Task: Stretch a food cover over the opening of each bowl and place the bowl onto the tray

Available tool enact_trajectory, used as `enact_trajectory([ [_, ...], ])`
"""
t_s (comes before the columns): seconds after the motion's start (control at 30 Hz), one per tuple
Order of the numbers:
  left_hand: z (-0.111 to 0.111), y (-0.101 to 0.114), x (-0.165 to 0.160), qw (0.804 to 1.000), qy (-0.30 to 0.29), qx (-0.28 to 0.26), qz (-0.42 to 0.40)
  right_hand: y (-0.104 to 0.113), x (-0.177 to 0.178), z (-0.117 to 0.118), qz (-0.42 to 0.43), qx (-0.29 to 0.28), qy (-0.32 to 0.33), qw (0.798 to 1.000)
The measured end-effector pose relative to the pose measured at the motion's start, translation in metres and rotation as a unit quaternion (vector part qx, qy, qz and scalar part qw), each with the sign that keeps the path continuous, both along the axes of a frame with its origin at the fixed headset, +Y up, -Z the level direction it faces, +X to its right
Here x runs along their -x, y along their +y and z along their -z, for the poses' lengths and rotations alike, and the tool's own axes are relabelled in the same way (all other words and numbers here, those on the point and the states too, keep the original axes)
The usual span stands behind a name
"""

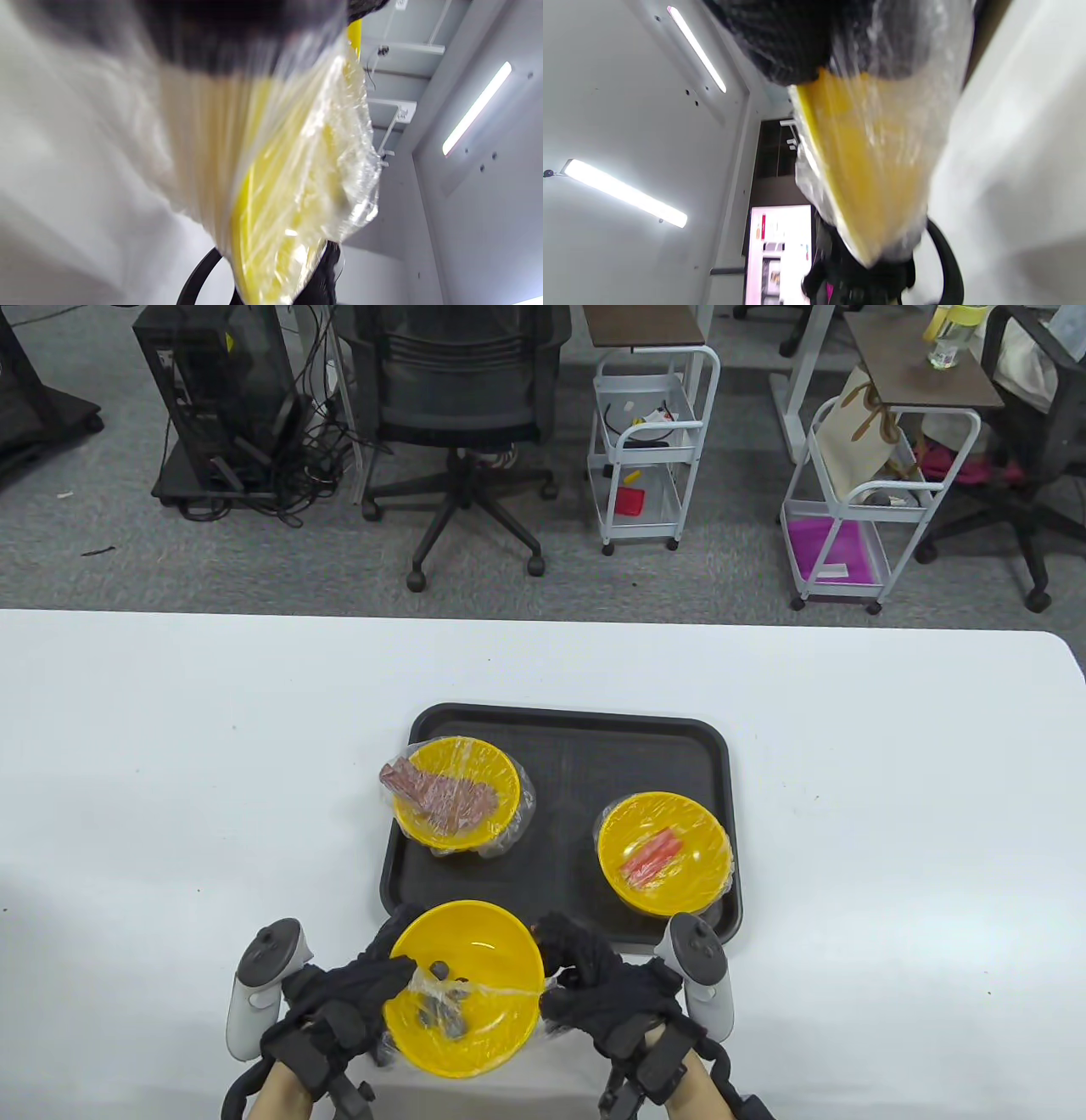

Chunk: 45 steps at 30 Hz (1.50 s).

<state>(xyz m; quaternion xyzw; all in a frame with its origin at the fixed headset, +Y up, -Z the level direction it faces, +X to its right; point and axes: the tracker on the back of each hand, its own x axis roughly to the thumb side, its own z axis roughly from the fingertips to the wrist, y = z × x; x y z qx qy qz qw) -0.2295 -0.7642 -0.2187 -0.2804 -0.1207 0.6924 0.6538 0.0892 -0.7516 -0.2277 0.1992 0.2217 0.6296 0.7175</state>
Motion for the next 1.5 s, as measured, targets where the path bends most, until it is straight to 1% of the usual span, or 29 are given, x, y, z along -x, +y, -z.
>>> enact_trajectory([
  [0.03,0.001,0.001,0.0,1.0,-0.011,-0.006,0.01,0.001,-0.001,-0.001,0.001,-0.008,-0.035,0.999],
  [0.13,0.001,0.0,-0.001,1.0,-0.021,0.0,0.009,-0.001,0.0,-0.002,0.03,-0.012,-0.077,0.997],
  [0.2,-0.001,0.001,-0.002,0.999,-0.028,0.001,0.025,-0.002,0.0,-0.005,0.014,-0.016,-0.113,0.993],
  [0.27,-0.001,-0.001,-0.004,0.999,-0.035,-0.001,0.036,-0.002,0.0,-0.004,0.013,-0.031,-0.129,0.991],
  [0.3,-0.001,-0.002,-0.006,0.999,-0.038,0.005,0.029,-0.003,0.0,-0.004,0.012,-0.025,-0.133,0.991],
  [0.33,-0.001,-0.003,-0.009,0.998,-0.051,0.015,0.021,-0.006,0.0,-0.005,0.018,-0.016,-0.145,0.989],
  [0.37,-0.001,-0.005,-0.013,0.996,-0.079,0.021,0.025,-0.008,-0.002,-0.003,0.047,0.002,-0.164,0.985],
  [0.43,-0.003,-0.008,-0.023,0.99,-0.14,0.018,0.031,-0.011,-0.003,-0.001,0.09,0.039,-0.17,0.981],
  [0.47,-0.003,-0.008,-0.026,0.989,-0.139,0.023,0.033,-0.013,-0.003,-0.001,0.094,0.04,-0.159,0.982],
  [0.5,-0.001,-0.008,-0.027,0.99,-0.136,0.023,0.026,-0.014,-0.006,-0.002,0.079,0.049,-0.175,0.98],
  [0.57,-0.001,-0.009,-0.026,0.995,-0.094,0.029,-0.015,-0.013,-0.01,-0.002,0.053,0.037,-0.211,0.975],
  [0.6,-0.002,-0.009,-0.023,0.996,-0.074,0.034,-0.031,-0.012,-0.011,-0.003,0.042,0.031,-0.213,0.976],
  [0.63,-0.002,-0.008,-0.021,0.997,-0.059,0.035,-0.038,-0.01,-0.011,-0.003,0.045,0.022,-0.203,0.978],
  [0.67,-0.002,-0.007,-0.017,0.998,-0.037,0.027,-0.038,-0.007,-0.01,-0.002,0.052,0.019,-0.165,0.985],
  [0.77,-0.001,-0.001,-0.009,1.0,0.012,0.004,-0.011,-0.001,-0.001,-0.006,0.071,0.02,0.011,0.997],
  [0.83,-0.003,0.001,-0.005,0.999,0.039,0.002,0.006,0.006,0.006,-0.012,0.018,-0.021,-0.01,1.0],
  [0.9,-0.006,0.003,-0.002,0.995,0.088,-0.005,0.045,0.021,0.011,-0.022,-0.086,-0.096,-0.069,0.989],
  [0.93,-0.009,0.005,-0.001,0.99,0.126,-0.009,0.07,0.029,0.017,-0.028,-0.151,-0.155,-0.089,0.972],
  [0.97,-0.01,0.006,-0.001,0.985,0.149,-0.012,0.082,0.033,0.02,-0.031,-0.189,-0.19,-0.096,0.959],
  [1.0,-0.011,0.006,-0.002,0.981,0.169,-0.019,0.094,0.037,0.027,-0.035,-0.264,-0.229,-0.106,0.931],
  [1.03,-0.012,0.007,-0.003,0.98,0.171,-0.019,0.102,0.039,0.035,-0.038,-0.331,-0.262,-0.086,0.902],
  [1.07,-0.012,0.007,-0.005,0.981,0.167,-0.02,0.094,0.039,0.042,-0.04,-0.379,-0.263,-0.075,0.884],
  [1.1,-0.013,0.007,-0.008,0.983,0.162,-0.019,0.083,0.038,0.048,-0.038,-0.391,-0.263,-0.057,0.88],
  [1.17,-0.015,0.006,-0.014,0.984,0.168,-0.007,0.055,0.035,0.055,-0.035,-0.372,-0.262,-0.023,0.89],
  [1.27,-0.017,0.008,-0.019,0.98,0.171,-0.026,0.093,0.033,0.051,-0.034,-0.367,-0.25,-0.034,0.895],
  [1.3,-0.017,0.008,-0.019,0.982,0.159,-0.032,0.095,0.032,0.047,-0.033,-0.36,-0.244,-0.061,0.898],
  [1.37,-0.016,0.007,-0.019,0.987,0.137,-0.026,0.083,0.03,0.035,-0.032,-0.32,-0.242,-0.173,0.899],
  [1.43,-0.015,0.005,-0.019,0.989,0.124,-0.021,0.074,0.032,0.027,-0.03,-0.321,-0.228,-0.19,0.9],
  [1.5,-0.015,0.004,-0.019,0.992,0.118,-0.017,0.046,0.033,0.02,-0.028,-0.335,-0.233,-0.227,0.884],
])
